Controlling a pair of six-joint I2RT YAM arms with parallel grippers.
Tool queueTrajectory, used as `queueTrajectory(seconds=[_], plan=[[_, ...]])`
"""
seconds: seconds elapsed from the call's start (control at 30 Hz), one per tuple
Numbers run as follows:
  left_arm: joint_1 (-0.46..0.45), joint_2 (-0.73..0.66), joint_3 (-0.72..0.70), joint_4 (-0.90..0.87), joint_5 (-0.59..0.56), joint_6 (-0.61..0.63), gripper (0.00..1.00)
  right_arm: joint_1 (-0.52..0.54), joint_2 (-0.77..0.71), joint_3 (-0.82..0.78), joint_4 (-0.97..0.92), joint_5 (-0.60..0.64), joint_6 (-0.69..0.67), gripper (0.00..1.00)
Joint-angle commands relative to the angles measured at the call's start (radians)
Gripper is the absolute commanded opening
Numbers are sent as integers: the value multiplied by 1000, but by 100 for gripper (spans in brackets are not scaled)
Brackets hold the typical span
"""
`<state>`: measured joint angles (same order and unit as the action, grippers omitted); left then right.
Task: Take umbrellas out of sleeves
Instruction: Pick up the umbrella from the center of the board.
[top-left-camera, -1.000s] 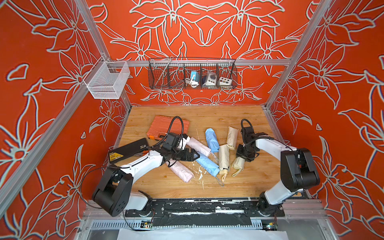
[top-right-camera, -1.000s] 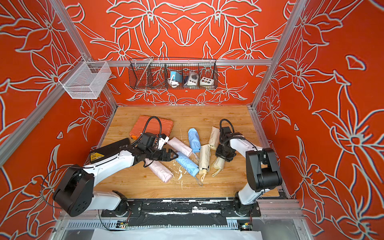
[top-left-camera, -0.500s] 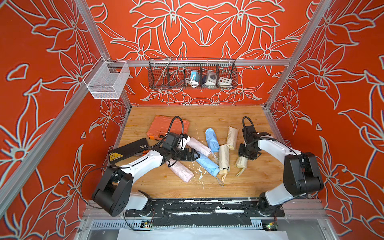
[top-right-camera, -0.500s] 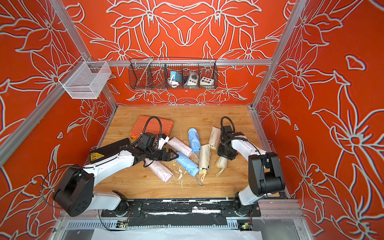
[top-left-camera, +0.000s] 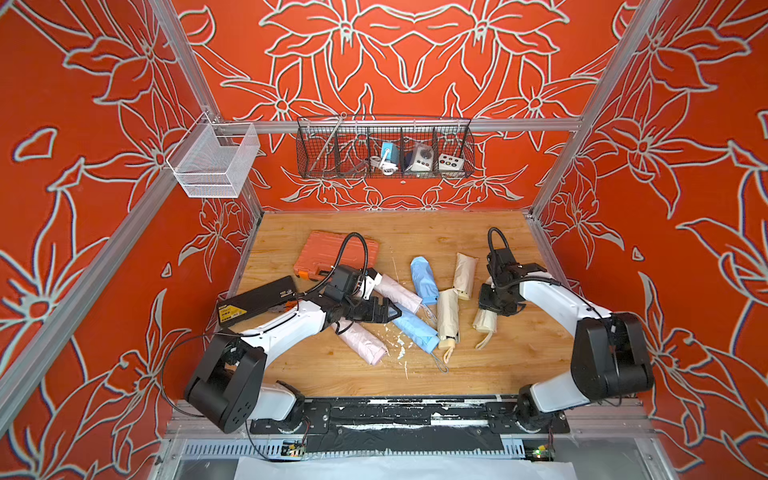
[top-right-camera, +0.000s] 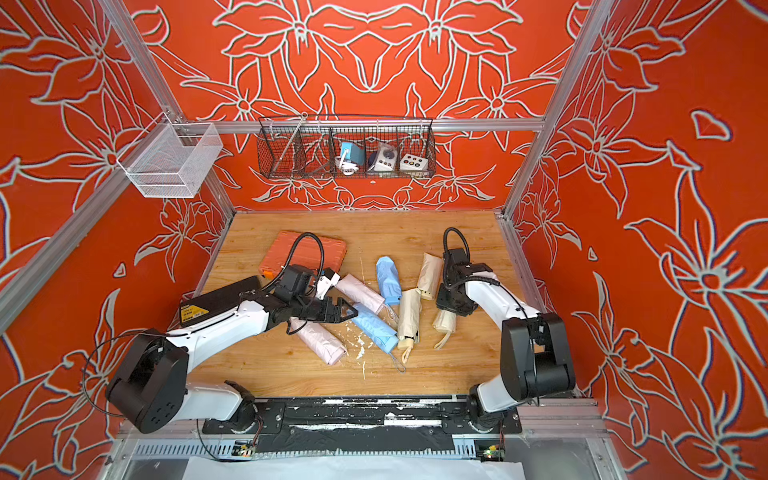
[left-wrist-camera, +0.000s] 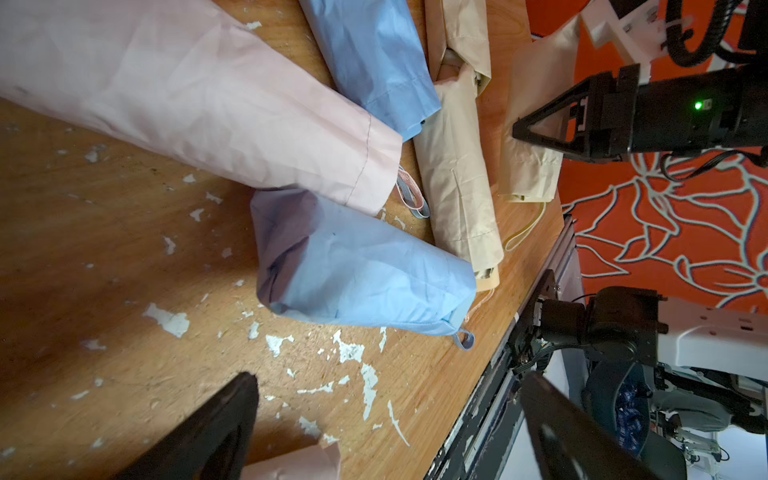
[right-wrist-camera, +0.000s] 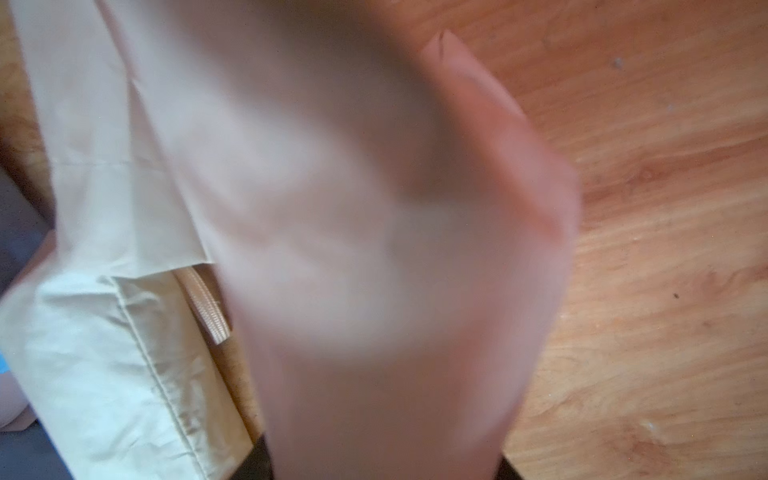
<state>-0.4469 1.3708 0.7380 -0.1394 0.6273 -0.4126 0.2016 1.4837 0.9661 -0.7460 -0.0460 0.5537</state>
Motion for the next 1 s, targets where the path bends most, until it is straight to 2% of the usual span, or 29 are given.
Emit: queueTrajectory(seconds=[0.0,0.63,0.97], plan=[[-4,9,-5,18,22,4,97,2,-45,8,25,1,-11,45],[5,17,-5,37,60,-19,97,2,-115,11,49,-5,-25,42],[14,14,-4,46,81,-31,97,1,-156,59,39,18,-82,41]])
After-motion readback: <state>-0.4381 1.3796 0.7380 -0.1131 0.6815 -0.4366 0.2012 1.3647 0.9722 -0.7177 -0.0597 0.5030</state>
